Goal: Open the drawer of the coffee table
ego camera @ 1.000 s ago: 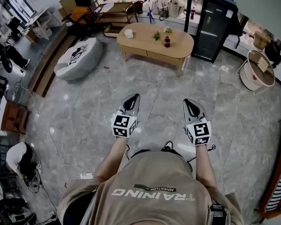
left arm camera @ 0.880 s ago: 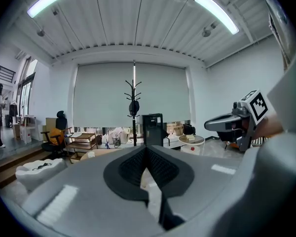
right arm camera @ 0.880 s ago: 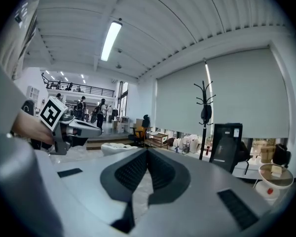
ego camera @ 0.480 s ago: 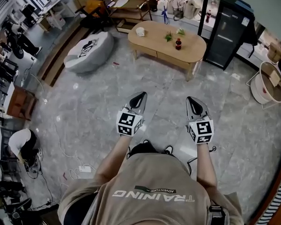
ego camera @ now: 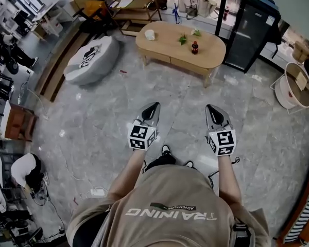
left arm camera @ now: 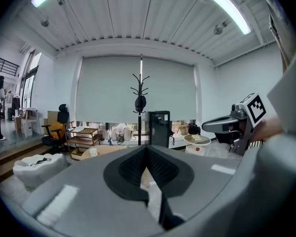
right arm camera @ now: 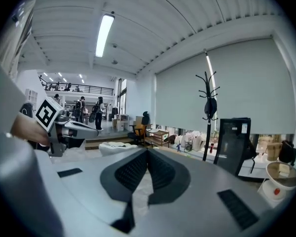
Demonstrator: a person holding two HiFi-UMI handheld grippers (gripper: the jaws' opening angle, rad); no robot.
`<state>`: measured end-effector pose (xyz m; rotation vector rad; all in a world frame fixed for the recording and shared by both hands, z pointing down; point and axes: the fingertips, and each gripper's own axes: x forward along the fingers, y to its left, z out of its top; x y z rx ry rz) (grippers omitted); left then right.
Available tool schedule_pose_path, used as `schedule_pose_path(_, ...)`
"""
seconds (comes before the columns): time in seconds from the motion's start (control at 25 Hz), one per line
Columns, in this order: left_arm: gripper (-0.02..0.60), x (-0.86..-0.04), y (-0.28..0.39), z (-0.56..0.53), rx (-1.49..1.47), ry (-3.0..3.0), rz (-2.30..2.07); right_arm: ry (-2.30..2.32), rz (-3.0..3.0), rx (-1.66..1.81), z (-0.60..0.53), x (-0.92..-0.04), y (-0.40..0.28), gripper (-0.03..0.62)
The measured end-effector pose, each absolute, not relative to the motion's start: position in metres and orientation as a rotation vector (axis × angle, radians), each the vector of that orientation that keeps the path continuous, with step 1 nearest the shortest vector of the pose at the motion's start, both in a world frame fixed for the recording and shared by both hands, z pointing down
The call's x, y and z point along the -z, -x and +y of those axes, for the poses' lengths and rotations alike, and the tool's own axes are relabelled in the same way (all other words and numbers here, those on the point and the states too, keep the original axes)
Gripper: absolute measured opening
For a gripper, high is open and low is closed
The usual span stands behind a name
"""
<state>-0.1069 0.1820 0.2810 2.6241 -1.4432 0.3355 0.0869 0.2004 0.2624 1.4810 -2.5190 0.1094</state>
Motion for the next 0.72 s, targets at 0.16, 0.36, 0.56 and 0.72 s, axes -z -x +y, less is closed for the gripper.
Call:
schedule_pose_path(0.16,0.006,-0.273,0.126,0.144,-0.327,-2.667,-1.424,-1.468,-2.487,-0.03,0.175,-0.254,-0.062,0.005)
schedule_pose_path(0.36,0.006,-0.274,0.153,0.114,-0.304,-2.683,-1.384,-1.511,-2.462,-0.088,0.153,-0.258,-0.039,0.005)
schedule_pose_path(0.56,0.006,-0.283,0.175,0.094,-0.292,-2.691,-1.335,-1.54,-2.419,-0.093,0.135,-0.259,-0.021,0.005)
schedule_pose_path(0.72,0.006,-0.294,0.181,0.082,-0.282,-2.687,-1.304,-1.505,-2.396,-0.098,0.127,-0.268,-0.008,0.005)
